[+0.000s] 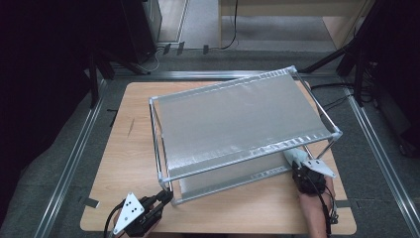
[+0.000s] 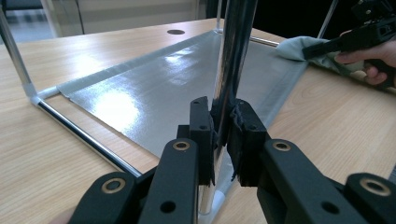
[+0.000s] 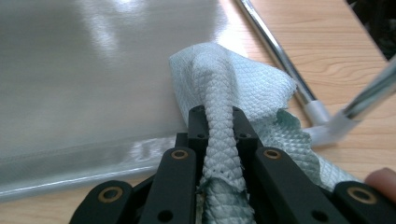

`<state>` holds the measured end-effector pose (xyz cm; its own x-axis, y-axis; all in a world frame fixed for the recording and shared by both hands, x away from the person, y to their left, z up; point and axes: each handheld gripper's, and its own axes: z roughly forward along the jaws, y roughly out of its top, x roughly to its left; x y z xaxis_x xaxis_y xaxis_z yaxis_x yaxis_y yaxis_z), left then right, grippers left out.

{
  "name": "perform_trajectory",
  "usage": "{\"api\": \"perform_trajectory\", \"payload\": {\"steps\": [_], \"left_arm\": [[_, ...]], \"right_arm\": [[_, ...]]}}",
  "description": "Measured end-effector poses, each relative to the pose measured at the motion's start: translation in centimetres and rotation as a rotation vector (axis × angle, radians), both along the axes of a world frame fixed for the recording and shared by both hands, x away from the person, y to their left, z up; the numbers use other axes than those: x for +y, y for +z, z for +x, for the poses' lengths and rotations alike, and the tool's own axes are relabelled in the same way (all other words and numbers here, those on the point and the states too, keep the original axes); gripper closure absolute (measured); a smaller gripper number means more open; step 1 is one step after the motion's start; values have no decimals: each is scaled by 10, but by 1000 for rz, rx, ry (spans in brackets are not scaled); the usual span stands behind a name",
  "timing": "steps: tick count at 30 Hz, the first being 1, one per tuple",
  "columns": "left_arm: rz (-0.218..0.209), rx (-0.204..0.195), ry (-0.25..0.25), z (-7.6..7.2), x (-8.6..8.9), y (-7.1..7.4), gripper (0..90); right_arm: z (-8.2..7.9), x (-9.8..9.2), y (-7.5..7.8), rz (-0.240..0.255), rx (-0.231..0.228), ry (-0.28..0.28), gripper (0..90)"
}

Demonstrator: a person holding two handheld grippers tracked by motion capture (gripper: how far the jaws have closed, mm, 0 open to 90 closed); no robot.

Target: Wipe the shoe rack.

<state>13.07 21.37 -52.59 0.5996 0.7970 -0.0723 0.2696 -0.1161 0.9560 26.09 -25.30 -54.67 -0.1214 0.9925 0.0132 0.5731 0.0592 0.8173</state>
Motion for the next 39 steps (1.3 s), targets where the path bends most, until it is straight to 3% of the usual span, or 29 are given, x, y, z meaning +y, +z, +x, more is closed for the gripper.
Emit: {"api": "perform_trajectory", "payload": {"steps": [6,9,12,15,20,26,30,32,35,37,39], "left_arm": [[-10,5,-3,-1,0,0,814],[-8,6,-5,-1,0,0,813],[-10,3,-1,-2,-2,-1,813],[-8,1,3,-4,-5,-1,814],[9,-8,7,-6,-12,0,816],[9,-10,15,-7,-14,-1,817],[15,-18,15,-7,-17,-1,817],[16,-19,11,-7,-17,-1,818],[19,-19,6,-7,-17,-1,818],[20,-19,5,-7,-17,-1,818],[22,-19,5,-7,-17,-1,819]], "right_arm": [[-3,14,-3,20,-5,22,837],[-3,30,-5,1,2,73,838],[-4,46,-6,29,26,135,838],[-10,67,-6,20,34,161,838],[-30,127,-6,-22,37,325,838],[-62,201,-9,-1,21,527,835],[-80,234,-9,5,3,640,829],[-85,241,-8,-1,-6,674,825],[-83,236,-8,-9,-3,683,824],[-77,226,-7,-58,-12,648,825],[-69,207,-5,-69,2,606,825]]}}
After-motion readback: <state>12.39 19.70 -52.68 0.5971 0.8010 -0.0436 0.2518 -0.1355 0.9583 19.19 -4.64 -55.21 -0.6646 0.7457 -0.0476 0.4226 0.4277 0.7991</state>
